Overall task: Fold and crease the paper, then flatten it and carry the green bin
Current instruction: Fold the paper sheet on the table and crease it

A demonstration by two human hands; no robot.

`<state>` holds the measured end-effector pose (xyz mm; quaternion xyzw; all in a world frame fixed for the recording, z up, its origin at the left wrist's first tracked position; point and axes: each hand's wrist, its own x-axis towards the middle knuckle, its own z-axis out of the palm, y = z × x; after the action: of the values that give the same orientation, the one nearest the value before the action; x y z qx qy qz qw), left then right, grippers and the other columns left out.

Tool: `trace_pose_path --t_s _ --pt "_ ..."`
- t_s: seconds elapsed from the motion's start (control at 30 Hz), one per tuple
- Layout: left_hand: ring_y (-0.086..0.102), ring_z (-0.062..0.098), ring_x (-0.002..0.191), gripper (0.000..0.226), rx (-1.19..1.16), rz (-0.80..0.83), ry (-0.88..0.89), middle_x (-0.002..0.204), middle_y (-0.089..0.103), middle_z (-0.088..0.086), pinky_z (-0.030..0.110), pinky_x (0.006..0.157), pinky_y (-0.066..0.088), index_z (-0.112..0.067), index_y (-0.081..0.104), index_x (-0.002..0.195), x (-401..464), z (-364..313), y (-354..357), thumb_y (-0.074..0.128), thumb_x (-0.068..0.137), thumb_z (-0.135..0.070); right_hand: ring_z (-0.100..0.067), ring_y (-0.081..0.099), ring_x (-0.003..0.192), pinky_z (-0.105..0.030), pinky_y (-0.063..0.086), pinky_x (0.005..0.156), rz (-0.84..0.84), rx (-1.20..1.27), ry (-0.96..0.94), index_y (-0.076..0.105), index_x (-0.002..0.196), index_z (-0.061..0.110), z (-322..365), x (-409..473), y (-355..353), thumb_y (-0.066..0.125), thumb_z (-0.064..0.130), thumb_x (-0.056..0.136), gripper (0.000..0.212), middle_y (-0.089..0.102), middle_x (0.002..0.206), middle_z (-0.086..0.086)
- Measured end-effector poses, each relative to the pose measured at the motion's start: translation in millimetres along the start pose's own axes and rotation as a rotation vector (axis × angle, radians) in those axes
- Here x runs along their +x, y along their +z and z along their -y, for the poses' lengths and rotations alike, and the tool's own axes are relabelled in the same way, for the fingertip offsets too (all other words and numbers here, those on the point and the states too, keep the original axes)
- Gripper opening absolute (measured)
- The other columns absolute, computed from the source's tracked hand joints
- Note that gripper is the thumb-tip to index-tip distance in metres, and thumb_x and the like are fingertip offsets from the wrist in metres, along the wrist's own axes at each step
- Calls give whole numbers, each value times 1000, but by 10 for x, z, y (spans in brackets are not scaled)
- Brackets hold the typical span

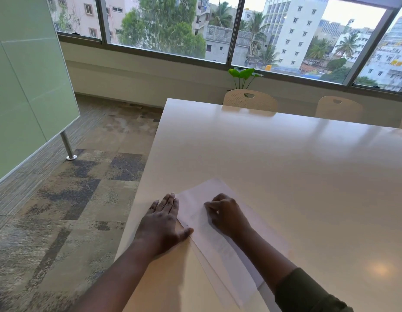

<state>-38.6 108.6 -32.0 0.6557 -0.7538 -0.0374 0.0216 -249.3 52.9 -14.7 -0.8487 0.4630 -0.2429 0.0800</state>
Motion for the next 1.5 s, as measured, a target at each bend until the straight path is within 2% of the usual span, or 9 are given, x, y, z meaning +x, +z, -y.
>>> trace_pose_path --t_s 0.1,0.2,0.4,0.53,0.7,0.87,1.03,1.33,1.5 --pt "-6 15 150 117 2 -6 -1 163 -6 8 35 121 -2 -8 -1 154 7 -1 -1 0 64 -82 -12 65 75 -24 54 71 26 54 -2 79 96 19 -12 -55 -23 62 11 84 22 69 90 -2" --pt "-7 15 150 117 -3 -9 -1 163 -7 7 34 120 -4 -8 -2 154 -6 -4 -1 0 64 -82 -20 66 75 -28 54 71 -86 3 141 79 84 13 -167 21 -91 62 10 82 17 69 81 -8" --pt "-6 16 150 116 6 -2 -4 163 -6 9 35 120 -3 -8 -1 154 14 7 16 1 65 -82 -13 65 78 -24 55 72 58 48 -70 77 101 16 156 -1 75 61 13 89 20 68 93 -3" --pt "-6 15 150 116 1 -5 3 163 -6 8 34 120 -3 -8 -2 154 2 7 10 1 65 -83 -23 66 74 -31 55 72 -84 31 127 79 91 11 -4 166 22 62 8 85 18 68 86 -10" --pt "-5 17 150 116 5 -10 -3 163 -4 9 34 120 -2 -8 -2 154 5 0 5 1 64 -82 -17 63 77 -32 56 71 63 31 -71 77 96 11 205 76 107 61 6 88 19 67 88 -9" --pt "-6 16 150 116 -5 -11 5 163 -5 9 34 120 -3 -8 -2 154 -12 -5 -14 1 64 -82 -22 66 79 -37 56 77 -58 2 111 78 94 12 14 206 8 60 8 87 20 69 90 -11" --pt "-7 15 150 114 -6 -16 2 163 -5 9 35 121 -1 -8 0 154 2 -4 -2 1 67 -81 -12 63 83 -24 52 75 148 91 -170 75 105 21 319 91 119 59 13 89 24 68 95 -4" --pt "-7 15 150 114 -16 -12 -2 163 -6 8 36 122 0 -9 0 154 3 4 28 1 67 -82 -13 64 81 -22 52 76 143 81 -204 76 106 20 263 92 117 60 13 89 24 69 95 -4" --pt "-7 15 150 115 -11 -8 -4 163 -6 8 36 122 1 -9 -1 154 -14 0 11 0 65 -81 -17 65 78 -31 57 74 40 12 -114 77 101 15 224 92 125 59 11 91 20 68 93 -8"
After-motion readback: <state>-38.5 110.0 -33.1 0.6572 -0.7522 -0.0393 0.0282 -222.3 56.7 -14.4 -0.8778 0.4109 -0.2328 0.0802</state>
